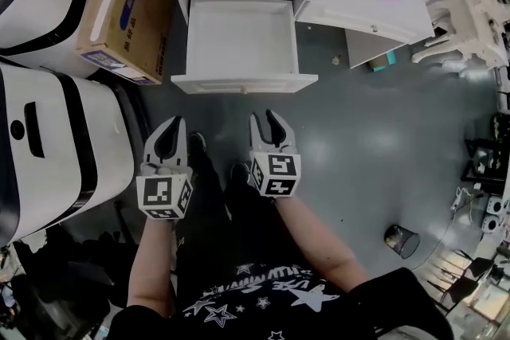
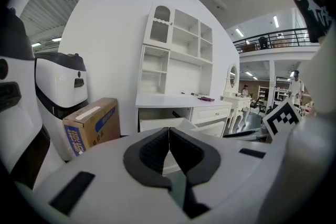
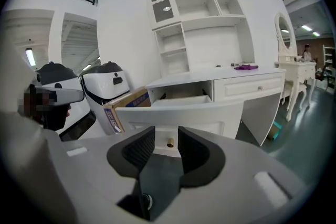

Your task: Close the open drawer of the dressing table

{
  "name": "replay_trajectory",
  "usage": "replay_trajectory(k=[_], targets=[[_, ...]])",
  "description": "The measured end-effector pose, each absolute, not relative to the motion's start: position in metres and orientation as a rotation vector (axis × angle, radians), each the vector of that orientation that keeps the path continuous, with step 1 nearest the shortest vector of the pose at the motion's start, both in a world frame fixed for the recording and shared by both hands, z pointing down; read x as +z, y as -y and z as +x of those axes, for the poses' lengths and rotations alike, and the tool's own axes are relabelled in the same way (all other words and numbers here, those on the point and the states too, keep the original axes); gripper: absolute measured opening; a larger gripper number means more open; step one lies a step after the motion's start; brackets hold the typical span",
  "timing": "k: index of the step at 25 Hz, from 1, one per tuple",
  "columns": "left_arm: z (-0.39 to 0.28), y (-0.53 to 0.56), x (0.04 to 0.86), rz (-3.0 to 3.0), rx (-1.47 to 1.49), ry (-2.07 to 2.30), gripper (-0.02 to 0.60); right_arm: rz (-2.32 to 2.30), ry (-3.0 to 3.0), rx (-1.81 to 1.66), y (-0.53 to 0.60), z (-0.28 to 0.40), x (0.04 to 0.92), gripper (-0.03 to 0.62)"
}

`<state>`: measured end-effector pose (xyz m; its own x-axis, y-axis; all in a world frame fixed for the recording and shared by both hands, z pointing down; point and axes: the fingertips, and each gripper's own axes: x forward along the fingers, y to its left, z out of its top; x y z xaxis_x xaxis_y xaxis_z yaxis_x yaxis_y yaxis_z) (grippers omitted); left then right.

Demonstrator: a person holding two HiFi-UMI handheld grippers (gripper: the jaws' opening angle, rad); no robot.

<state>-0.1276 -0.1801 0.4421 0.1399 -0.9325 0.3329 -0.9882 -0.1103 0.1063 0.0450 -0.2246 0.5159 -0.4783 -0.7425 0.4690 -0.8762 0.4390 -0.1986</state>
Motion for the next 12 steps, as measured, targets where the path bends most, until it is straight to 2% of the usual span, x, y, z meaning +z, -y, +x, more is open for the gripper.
replay_trajectory(k=[12], targets=[[-0.146, 0.202, 0.517, 2.065, 0.285, 1.798, 0.009, 1.416, 2.289, 0.591, 0.250, 0.020, 0.589, 0.109]])
